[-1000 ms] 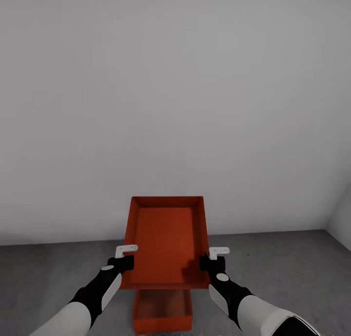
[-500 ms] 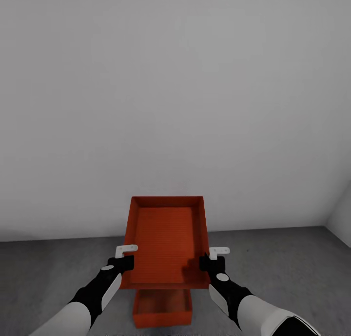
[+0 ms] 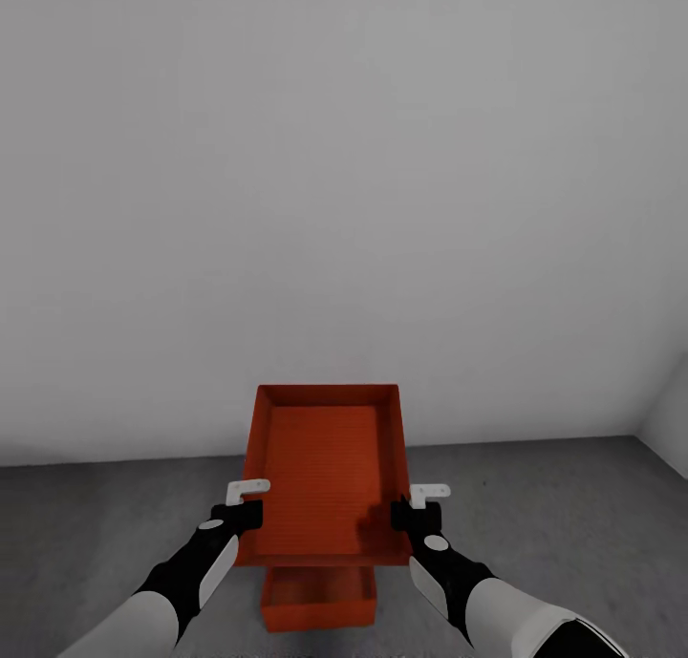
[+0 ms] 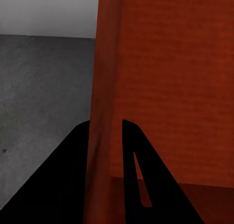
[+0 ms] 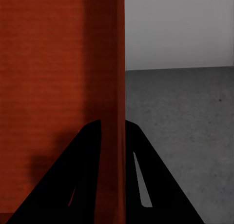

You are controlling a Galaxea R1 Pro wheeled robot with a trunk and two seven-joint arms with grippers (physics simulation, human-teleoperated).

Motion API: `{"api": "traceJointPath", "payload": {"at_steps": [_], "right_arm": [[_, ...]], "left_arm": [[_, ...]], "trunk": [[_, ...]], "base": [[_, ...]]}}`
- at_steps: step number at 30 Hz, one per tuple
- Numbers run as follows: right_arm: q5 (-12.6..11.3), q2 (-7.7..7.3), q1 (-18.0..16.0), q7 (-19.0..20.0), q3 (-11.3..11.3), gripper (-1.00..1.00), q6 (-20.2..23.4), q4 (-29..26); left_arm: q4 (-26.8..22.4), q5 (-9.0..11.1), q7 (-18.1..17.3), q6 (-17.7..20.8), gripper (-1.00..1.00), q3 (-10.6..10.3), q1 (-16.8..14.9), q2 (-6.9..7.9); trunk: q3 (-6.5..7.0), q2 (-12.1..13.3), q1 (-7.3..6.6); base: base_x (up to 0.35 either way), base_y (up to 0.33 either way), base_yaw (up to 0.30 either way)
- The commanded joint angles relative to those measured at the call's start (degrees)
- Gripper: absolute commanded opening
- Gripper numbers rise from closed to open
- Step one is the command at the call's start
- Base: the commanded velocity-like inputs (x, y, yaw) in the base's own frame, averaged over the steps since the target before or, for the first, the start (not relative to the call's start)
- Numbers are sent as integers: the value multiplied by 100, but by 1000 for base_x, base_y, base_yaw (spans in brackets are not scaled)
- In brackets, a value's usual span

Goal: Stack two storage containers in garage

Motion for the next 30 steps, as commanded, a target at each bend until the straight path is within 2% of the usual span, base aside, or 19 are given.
{"api": "traceJointPath", "payload": {"at_steps": [1, 22, 30], "right_arm": [[-133, -51, -7, -17, -131, -100, -44, 378], [-133, -52, -7, -17, -131, -100, -44, 378], [-133, -53, -7, -17, -131, -100, -44, 378]], "left_arm": [[-33, -7, 77, 31, -100, -18, -6, 12], [-33, -4, 77, 31, -100, -17, -6, 12], [-33, -4, 77, 32, -100, -14, -6, 12]], "trunk": [[-19, -10, 2], [-213, -10, 2], [-286, -10, 2]], "base": [[0, 0, 0], [2, 0, 0], [114, 0, 0]]}}
